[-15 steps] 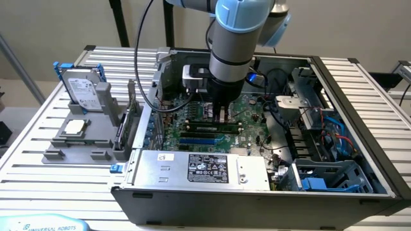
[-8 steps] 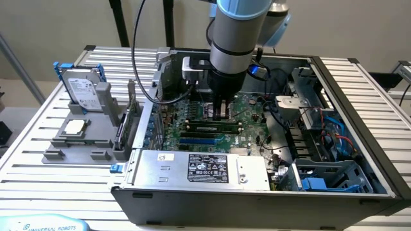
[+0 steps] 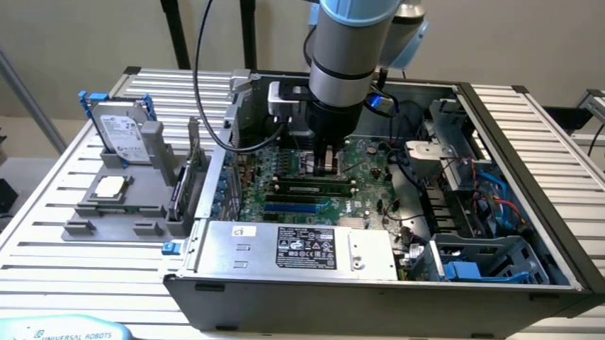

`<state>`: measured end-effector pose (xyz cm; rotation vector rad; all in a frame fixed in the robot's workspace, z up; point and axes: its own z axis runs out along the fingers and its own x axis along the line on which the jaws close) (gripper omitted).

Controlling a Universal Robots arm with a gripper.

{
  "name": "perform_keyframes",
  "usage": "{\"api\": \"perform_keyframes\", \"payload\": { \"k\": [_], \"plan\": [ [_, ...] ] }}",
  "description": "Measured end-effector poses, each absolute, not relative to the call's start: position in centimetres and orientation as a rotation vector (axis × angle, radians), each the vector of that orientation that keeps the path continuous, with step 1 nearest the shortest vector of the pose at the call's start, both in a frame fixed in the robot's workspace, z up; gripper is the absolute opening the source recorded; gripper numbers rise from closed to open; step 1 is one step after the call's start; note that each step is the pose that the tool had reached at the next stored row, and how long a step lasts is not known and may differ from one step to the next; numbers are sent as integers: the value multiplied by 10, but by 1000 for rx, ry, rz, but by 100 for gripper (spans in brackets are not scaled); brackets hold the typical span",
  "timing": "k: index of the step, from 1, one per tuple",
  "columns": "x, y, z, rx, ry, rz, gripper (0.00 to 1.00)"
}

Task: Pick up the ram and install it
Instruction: 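Press down the ram until it locks into place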

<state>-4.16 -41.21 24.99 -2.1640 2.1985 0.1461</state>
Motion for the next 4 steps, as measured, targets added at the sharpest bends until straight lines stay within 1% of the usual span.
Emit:
{"api": "perform_keyframes", "payload": {
  "k": [4],
  "plan": [
    [-42, -412, 250, -2164, 2198, 146, 11]
  ]
}}
